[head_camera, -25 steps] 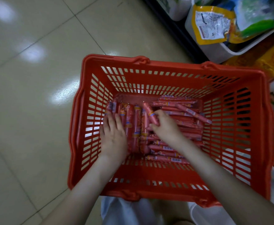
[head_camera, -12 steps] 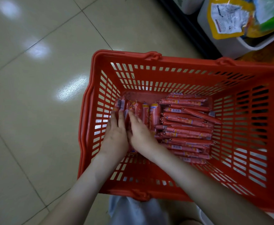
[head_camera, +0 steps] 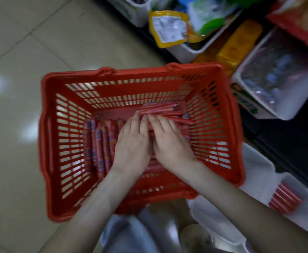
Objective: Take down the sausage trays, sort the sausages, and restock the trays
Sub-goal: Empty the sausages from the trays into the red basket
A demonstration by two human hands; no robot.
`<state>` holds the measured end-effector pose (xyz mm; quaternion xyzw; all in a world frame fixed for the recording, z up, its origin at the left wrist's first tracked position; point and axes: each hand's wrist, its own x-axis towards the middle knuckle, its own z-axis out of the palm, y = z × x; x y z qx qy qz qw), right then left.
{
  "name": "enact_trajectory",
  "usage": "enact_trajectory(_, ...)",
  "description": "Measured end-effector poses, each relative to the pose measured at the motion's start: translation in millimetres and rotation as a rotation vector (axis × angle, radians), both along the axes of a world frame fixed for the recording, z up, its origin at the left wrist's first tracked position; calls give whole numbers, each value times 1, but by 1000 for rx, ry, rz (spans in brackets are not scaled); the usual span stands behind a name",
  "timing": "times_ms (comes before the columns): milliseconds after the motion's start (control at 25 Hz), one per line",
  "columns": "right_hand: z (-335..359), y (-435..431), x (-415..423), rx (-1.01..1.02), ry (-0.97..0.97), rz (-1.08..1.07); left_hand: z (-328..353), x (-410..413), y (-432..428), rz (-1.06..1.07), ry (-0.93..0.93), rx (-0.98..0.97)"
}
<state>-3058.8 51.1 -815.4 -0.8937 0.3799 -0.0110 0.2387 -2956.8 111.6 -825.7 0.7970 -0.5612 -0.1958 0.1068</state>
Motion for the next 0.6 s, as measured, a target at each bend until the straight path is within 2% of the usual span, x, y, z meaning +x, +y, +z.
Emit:
enact_trajectory(160, 40, -15, -105, -141, -66, -209, 47, -94, -26, -220, 7, -214)
enact_trajectory(360, 32, 12, -240, -57, -150, -556, 64, -203, -32, -519, 81, -228)
enact_trajectory(480, -9, 44, -332, -3, -50, -814, 36, -273, -32, -768, 120, -125)
enact_trajectory(600, -68, 84, -411, 123, 235, -965, -23, -324, -26, -1006, -5, 52)
